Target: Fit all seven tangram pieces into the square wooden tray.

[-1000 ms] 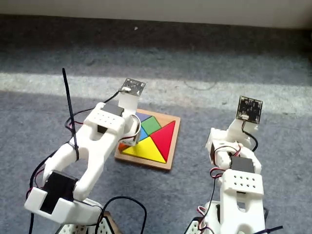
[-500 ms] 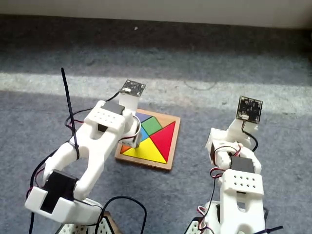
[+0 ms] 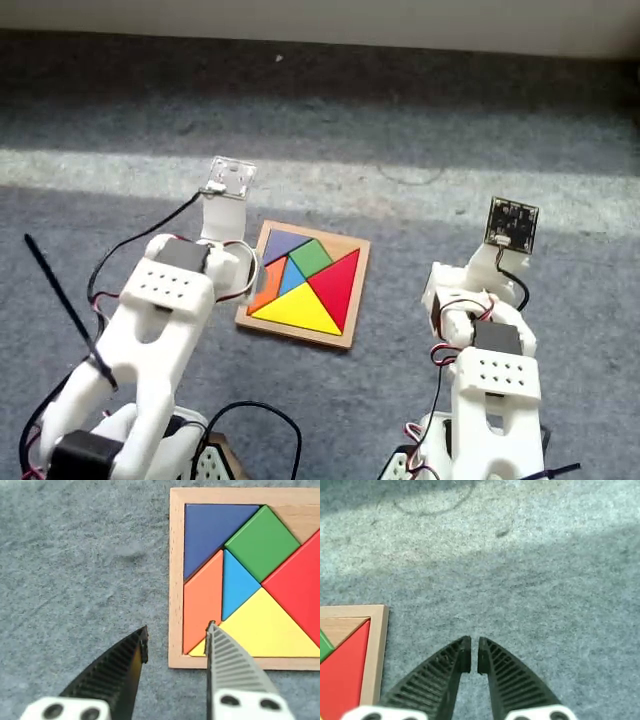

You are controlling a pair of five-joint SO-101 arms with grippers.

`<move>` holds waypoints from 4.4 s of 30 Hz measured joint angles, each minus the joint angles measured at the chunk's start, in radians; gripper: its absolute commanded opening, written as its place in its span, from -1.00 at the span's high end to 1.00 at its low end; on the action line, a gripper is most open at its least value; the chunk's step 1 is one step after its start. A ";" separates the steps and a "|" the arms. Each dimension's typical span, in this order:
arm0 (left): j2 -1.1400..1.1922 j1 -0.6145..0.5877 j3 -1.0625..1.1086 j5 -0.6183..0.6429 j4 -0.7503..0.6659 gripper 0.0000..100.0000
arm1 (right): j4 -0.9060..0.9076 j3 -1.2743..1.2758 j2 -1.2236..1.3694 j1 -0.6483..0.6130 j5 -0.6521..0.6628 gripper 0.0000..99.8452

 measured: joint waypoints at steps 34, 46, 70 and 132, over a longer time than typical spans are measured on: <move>-1.246 -0.043 0.595 0.000 -0.114 0.91 | 0.000 0.002 0.000 -0.034 0.000 0.95; -1.280 -0.043 0.608 0.000 -0.114 0.91 | 0.049 0.252 -0.488 -0.135 0.064 0.95; -1.295 -0.135 0.816 -0.075 -0.114 0.90 | 0.250 0.425 -0.910 -0.143 0.028 0.95; -1.290 -0.227 0.819 -0.077 0.267 0.91 | 0.618 0.428 -0.910 -0.130 0.028 0.95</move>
